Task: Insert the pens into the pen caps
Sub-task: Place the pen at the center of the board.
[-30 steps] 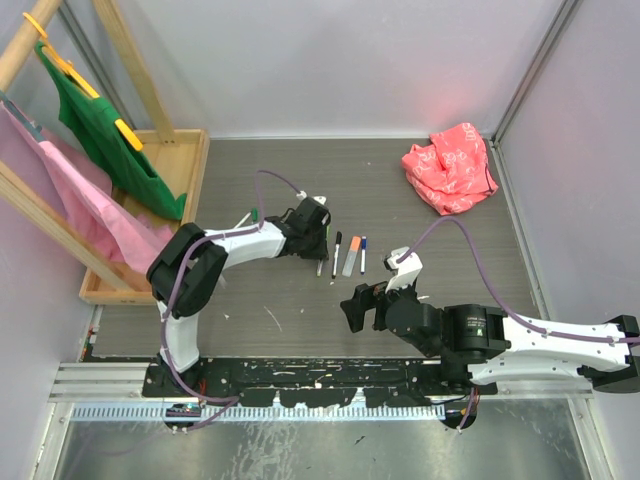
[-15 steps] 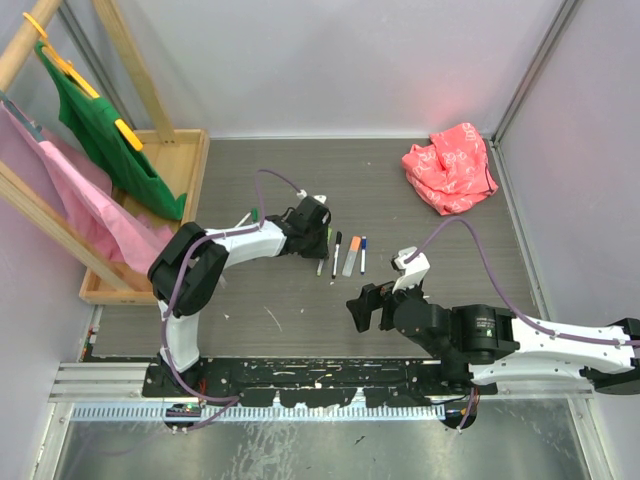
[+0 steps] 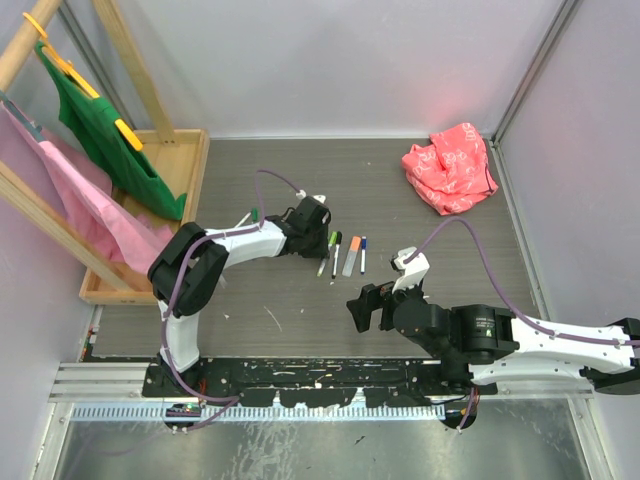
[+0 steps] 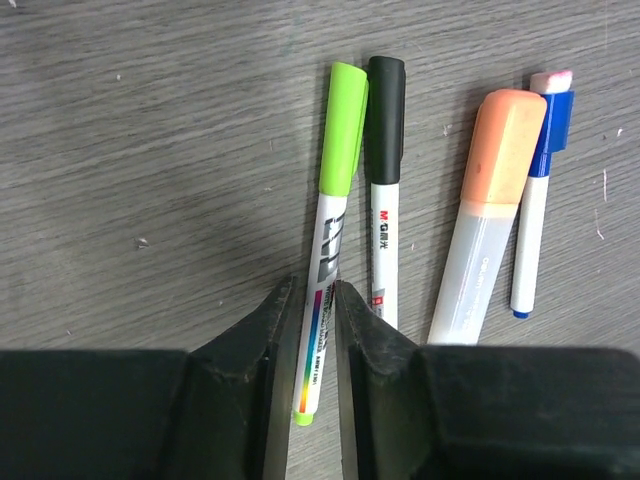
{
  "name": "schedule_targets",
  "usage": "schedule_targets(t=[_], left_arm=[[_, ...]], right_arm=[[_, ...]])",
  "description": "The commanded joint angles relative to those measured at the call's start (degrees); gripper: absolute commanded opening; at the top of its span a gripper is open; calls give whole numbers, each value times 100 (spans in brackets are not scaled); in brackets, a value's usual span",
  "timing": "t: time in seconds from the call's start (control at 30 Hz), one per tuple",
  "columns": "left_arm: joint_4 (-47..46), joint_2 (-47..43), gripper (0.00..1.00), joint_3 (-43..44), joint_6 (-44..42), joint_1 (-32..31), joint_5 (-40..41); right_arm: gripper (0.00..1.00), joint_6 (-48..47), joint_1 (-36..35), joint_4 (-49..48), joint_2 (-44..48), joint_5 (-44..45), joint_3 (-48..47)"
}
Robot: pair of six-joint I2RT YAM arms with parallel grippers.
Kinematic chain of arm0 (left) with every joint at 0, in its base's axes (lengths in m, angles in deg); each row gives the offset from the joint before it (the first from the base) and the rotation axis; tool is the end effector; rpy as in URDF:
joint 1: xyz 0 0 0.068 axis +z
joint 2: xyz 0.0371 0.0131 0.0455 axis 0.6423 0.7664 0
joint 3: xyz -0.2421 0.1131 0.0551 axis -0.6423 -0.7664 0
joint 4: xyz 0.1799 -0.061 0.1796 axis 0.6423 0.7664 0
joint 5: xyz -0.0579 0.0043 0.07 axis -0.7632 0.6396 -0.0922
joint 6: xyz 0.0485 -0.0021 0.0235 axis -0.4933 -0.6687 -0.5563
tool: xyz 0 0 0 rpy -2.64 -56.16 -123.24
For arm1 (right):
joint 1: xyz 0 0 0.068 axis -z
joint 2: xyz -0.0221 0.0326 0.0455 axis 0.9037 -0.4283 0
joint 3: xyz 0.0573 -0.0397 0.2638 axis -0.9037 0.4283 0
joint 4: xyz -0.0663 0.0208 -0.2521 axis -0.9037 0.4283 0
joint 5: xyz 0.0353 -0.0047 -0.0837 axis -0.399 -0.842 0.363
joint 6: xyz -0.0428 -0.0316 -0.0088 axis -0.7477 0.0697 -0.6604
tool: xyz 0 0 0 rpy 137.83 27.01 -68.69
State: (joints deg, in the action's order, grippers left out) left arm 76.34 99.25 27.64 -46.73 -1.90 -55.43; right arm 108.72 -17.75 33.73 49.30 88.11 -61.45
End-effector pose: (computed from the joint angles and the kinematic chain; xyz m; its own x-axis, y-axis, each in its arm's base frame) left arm 0.3046 -0.2725 0.1609 -0.8655 0.0029 -0.5008 0.2011 0.9179 -0.3421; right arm 0.0419 0.1300 0.3010 -0.4928 0.0344 -0.8694 -0.4260 0.8617 0.2756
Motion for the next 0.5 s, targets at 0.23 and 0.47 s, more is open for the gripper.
schedule_targets(t=[0.23,0.47], left_arm=[[-98,-128,13,-100,132,87,52],[-135,-200,11,-166,353,87,74]], right_arm=[[99,64,4,-92,-51,176,-127],[99,80,11,-143,-87,150,-116]])
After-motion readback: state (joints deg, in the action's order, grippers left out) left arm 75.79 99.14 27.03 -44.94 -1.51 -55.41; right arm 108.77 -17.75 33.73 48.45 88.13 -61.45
